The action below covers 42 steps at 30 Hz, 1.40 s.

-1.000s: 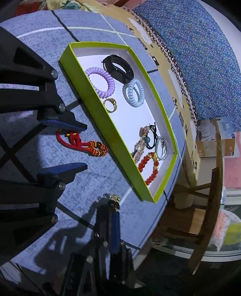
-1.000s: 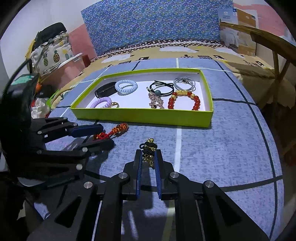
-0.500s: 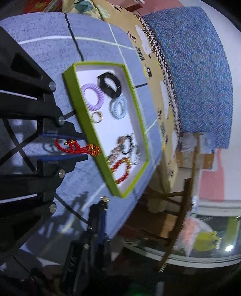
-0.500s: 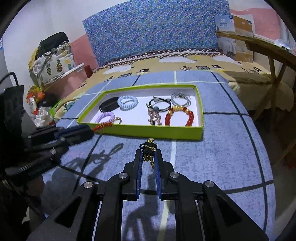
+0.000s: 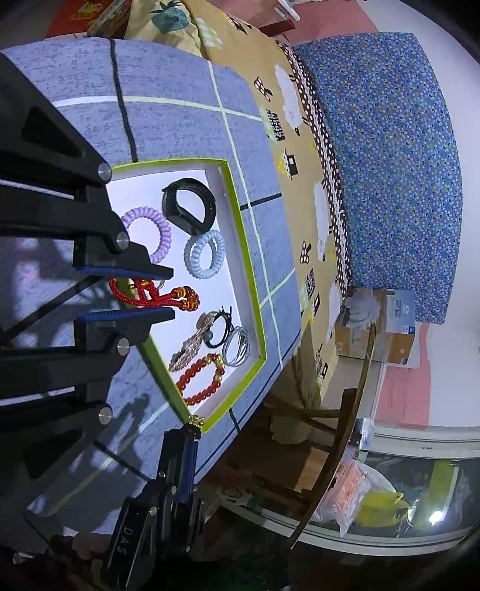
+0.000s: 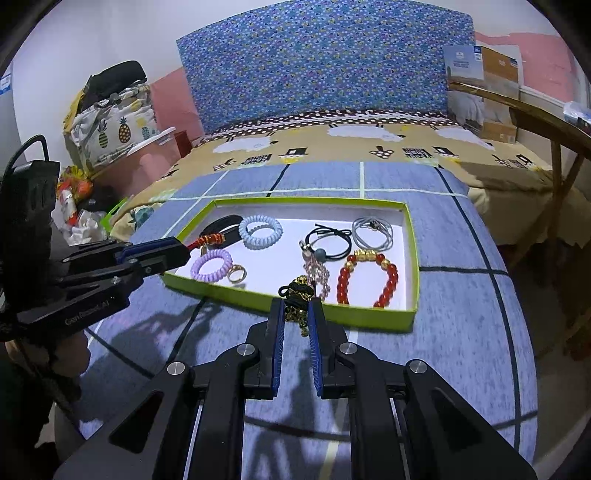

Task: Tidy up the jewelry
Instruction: 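Carry the red cord keychain and gold charm into the green box, then open both grippers to release the red cord and gold charm in the box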

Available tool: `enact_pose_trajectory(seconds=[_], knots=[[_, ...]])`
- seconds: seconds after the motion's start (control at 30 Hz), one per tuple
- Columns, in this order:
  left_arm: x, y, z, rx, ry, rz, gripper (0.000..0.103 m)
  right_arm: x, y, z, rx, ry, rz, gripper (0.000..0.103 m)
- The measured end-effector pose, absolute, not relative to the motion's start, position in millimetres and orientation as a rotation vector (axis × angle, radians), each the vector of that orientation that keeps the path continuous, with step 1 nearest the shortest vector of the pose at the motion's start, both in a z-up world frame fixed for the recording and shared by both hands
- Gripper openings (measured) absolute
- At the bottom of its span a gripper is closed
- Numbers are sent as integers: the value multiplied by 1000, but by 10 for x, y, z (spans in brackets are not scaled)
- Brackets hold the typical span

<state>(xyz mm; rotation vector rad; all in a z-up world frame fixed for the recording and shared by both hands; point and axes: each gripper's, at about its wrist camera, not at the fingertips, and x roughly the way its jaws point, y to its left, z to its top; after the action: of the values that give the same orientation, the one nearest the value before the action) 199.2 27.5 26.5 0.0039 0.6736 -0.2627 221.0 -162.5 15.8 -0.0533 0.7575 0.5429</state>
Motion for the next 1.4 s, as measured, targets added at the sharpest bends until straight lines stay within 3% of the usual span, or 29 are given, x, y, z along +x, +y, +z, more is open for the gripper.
enact_pose_trajectory(seconds=[1.03, 1.17, 1.4], knots=[[2674, 286, -94, 42, 799, -348, 16, 2956, -1084, -269, -139, 936, 594, 13], [2667, 299, -105, 35, 802, -355, 27, 2936, -1076, -268, -151, 935, 593, 14], [2497, 358, -2, 26, 766, -326, 28, 2775, -1150, -134, -135, 883, 585, 18]])
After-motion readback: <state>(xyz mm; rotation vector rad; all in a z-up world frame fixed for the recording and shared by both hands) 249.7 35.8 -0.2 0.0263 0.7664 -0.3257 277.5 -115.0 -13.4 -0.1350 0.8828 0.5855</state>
